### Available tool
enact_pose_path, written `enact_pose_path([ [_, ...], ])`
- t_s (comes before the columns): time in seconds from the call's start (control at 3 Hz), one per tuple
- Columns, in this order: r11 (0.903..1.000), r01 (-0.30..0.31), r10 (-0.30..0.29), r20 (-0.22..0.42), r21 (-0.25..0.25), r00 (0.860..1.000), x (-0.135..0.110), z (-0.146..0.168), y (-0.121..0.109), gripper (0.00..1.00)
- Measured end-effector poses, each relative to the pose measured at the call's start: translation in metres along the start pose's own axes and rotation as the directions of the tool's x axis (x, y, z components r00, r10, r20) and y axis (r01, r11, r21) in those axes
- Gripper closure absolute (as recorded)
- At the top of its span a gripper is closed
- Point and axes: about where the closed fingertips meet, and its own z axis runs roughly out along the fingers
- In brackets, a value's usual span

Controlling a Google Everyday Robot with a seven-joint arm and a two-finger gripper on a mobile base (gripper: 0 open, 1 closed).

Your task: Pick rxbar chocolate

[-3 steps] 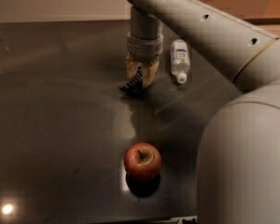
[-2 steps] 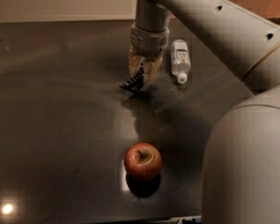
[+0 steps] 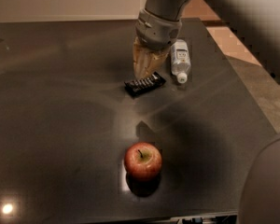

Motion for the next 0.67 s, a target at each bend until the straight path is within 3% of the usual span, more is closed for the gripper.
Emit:
enact_pose_path([
  [0.33, 0.9994, -0.012, 0.011, 0.036, 0.032, 0.999, -0.0220, -0.0120, 0.0177, 0.85],
  [0.67, 0.9978, -0.013, 0.010, 0.032, 0.065, 0.999, -0.0220, -0.0121, 0.0100, 0.60],
])
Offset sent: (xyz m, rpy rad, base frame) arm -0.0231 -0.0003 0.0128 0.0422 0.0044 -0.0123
